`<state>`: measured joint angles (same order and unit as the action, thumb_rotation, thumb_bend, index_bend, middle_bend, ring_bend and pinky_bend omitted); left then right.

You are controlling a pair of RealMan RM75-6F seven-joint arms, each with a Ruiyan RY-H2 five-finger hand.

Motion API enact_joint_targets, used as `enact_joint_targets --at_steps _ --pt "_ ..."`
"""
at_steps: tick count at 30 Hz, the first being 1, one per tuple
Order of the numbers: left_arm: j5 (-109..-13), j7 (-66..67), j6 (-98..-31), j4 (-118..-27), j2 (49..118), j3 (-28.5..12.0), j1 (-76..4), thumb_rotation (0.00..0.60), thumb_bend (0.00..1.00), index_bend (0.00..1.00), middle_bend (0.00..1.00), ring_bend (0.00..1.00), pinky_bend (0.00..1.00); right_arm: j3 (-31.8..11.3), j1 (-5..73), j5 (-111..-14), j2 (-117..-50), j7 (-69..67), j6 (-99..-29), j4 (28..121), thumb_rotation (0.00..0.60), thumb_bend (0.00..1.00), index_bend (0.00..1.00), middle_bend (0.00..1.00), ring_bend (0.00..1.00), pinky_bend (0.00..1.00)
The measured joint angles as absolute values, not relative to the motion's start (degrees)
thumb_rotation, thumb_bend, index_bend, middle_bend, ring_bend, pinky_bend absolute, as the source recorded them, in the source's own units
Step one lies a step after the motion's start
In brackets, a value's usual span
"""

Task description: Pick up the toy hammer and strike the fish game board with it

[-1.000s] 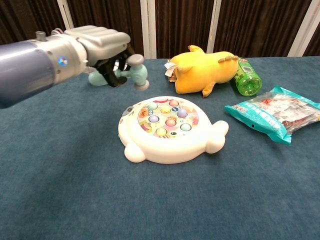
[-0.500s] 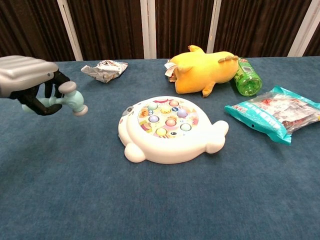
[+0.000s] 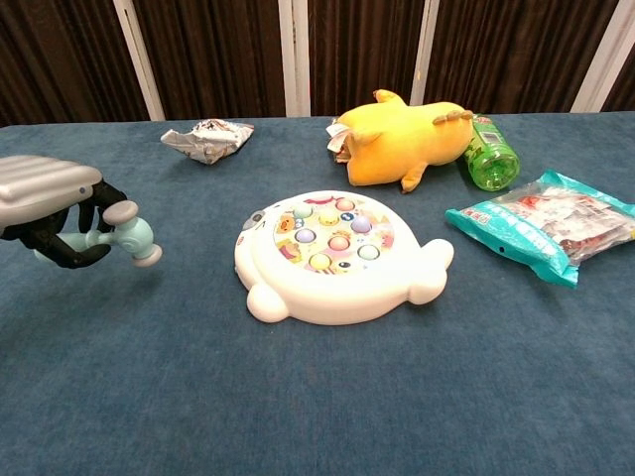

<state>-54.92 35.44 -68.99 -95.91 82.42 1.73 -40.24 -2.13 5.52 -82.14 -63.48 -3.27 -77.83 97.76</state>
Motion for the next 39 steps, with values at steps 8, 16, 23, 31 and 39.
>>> enact_joint_targets --at_steps 8,16,23,31,39 --pt "-53.6 38.0 -67.4 -94.1 85.5 0.5 -40.3 0.6 0.58 0.6 0.49 0.43 0.57 -2.1 5.5 -82.2 -63.4 -3.4 -77.8 97.8 0.6 0.19 0.0 0.0 0.0 0.0" --pt "-52.8 39.0 -66.9 -92.9 87.3 -0.3 -39.9 0.6 0.58 0.59 0.49 0.43 0.57 -2.0 5.5 -82.3 -63.3 -3.4 -77.7 97.8 0.6 0.19 0.0 0.0 0.0 0.0" --pt "-52.4 39.9 -66.3 -91.6 88.3 -0.3 -39.3 0.6 0.54 0.57 0.48 0.43 0.57 -2.1 5.5 -82.2 -63.3 -3.4 -77.8 97.8 0.6 0.19 0.0 0.0 0.0 0.0" --pt "-52.5 40.3 -66.1 -91.2 88.7 -0.7 -38.9 0.6 0.47 0.53 0.46 0.41 0.56 -2.1 5.5 -82.1 -63.3 -3.5 -77.8 97.7 0.6 0.19 0.0 0.0 0.0 0.0" --pt "-52.2 41.7 -66.1 -91.0 89.1 -0.8 -38.5 0.6 0.34 0.47 0.4 0.38 0.52 -2.1 5.5 -82.2 -63.3 -3.5 -77.9 97.7 0.6 0.19 0.0 0.0 0.0 0.0"
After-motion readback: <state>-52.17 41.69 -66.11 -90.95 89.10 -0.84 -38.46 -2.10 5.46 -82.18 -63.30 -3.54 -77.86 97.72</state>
